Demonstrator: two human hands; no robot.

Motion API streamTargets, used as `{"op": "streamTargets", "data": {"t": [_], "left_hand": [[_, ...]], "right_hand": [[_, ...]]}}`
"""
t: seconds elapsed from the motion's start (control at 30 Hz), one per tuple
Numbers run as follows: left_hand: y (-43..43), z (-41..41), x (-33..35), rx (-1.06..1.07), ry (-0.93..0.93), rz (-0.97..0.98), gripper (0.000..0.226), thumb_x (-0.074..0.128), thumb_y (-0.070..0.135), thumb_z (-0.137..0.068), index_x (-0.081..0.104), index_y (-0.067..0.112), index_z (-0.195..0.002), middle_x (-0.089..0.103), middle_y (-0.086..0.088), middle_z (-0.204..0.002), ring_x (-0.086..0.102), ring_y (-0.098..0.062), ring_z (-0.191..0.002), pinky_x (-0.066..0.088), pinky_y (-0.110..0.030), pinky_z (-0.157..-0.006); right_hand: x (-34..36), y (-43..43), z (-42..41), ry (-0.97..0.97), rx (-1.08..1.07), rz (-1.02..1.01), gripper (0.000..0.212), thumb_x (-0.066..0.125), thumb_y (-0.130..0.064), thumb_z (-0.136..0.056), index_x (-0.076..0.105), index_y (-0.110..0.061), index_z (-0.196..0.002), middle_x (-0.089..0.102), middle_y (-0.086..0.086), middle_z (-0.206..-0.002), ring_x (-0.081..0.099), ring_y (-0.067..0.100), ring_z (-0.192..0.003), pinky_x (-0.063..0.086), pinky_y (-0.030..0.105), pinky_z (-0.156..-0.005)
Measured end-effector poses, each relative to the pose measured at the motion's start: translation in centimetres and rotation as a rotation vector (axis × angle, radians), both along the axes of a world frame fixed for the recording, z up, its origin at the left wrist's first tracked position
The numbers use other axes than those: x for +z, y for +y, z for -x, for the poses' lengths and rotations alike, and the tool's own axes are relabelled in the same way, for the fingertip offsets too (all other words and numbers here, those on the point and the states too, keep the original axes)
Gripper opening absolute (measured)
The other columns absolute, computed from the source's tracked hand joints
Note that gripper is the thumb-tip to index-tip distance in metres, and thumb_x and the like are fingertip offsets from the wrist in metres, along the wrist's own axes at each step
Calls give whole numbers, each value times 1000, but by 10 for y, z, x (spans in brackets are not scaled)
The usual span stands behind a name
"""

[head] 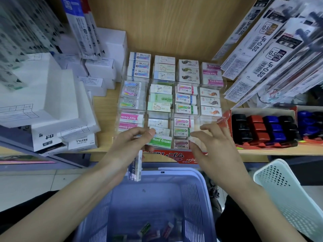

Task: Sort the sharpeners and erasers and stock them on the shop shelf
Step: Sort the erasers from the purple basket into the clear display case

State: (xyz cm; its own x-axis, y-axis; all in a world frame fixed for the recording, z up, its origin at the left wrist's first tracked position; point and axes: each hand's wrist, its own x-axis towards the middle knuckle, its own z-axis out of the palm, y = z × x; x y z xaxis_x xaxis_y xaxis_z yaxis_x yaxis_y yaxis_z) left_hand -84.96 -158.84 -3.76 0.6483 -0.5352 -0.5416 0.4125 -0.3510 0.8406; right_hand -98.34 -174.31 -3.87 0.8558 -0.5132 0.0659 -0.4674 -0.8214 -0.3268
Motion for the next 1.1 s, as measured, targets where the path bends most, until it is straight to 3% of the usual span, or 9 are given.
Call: {"op": "streamTargets", "data": {"t": [0.07, 0.17, 0.33, 0.43, 0.5, 0.63, 0.83, 1.0, 1.1], "left_hand": [[0, 1, 1, -44, -1, 3, 18, 63, 36, -84, 68, 19, -85, 72, 0, -85, 64, -4, -62, 49, -21, -57], [-1, 4, 2, -77, -10, 13, 21, 63, 36, -82, 66, 15, -82, 71, 0, -75, 62, -5, -61, 42, -18, -47], [2, 6, 3, -53, -18, 13, 26, 61, 35, -86, 66, 10, -94, 71, -1, -79, 62, -4, -62, 46, -19, -49], [10, -6, 7, 100, -53, 26, 20, 60, 31, -89, 67, 12, -92, 71, 1, -73, 63, -7, -66, 50, -26, -69], [18, -19, 10, 220, -32, 49, 6, 61, 13, -88, 65, 12, -84, 70, -1, -74, 62, -11, -69, 46, -30, -70], [33, -41, 13, 463, 42, 124, 33, 37, -16, -79, 59, 9, -82, 61, -7, -91, 55, -16, -77, 43, -29, -70], [42, -48, 10, 499, 215, 362, 42, 33, -24, -84, 60, 8, -91, 62, -5, -88, 62, -10, -84, 52, -13, -64], [47, -46, 9, 524, 276, 451, 40, 35, -21, -86, 60, 9, -94, 65, -5, -92, 67, -5, -79, 54, -15, -62], [45, -38, 11, 502, 292, 471, 39, 35, -21, -87, 60, 8, -94, 64, -5, -94, 65, -9, -87, 56, -16, -68]], "right_hand": [[7, 10, -5, -114, 74, -173, 32, 62, -31, -81, 68, -17, -109, 57, 0, -107, 44, 17, -104, 33, 18, -94], [1, 28, -9, -127, 162, -308, 42, 65, -34, -77, 65, -16, -115, 59, -3, -102, 50, 15, -98, 32, 9, -85], [-8, 33, -11, -187, 147, -189, 34, 66, -26, -76, 68, -11, -106, 56, 0, -92, 51, 14, -88, 34, 12, -80], [-7, 39, -25, -217, 73, -269, 33, 69, -23, -79, 68, -7, -109, 59, 3, -93, 58, 21, -87, 35, 12, -80], [-9, 44, -46, -233, 61, -307, 31, 73, -17, -80, 66, -7, -109, 61, 6, -97, 58, 24, -92, 35, 14, -79], [-21, 60, -87, -237, 156, -122, 30, 76, -11, -73, 64, -7, -100, 63, 9, -95, 55, 30, -93, 46, 35, -80], [-33, 59, -97, -195, 221, -1, 29, 59, -36, -80, 71, -14, -95, 63, 4, -95, 51, 27, -96, 49, 41, -81], [-7, 82, -76, -214, 225, -457, 51, 54, -55, -80, 62, -21, -117, 56, -7, -111, 42, 8, -108, 27, 5, -92], [-11, 103, -75, -242, 214, -423, 39, 62, -38, -79, 61, -17, -112, 61, -4, -102, 50, 13, -99, 32, 10, -84]]}}
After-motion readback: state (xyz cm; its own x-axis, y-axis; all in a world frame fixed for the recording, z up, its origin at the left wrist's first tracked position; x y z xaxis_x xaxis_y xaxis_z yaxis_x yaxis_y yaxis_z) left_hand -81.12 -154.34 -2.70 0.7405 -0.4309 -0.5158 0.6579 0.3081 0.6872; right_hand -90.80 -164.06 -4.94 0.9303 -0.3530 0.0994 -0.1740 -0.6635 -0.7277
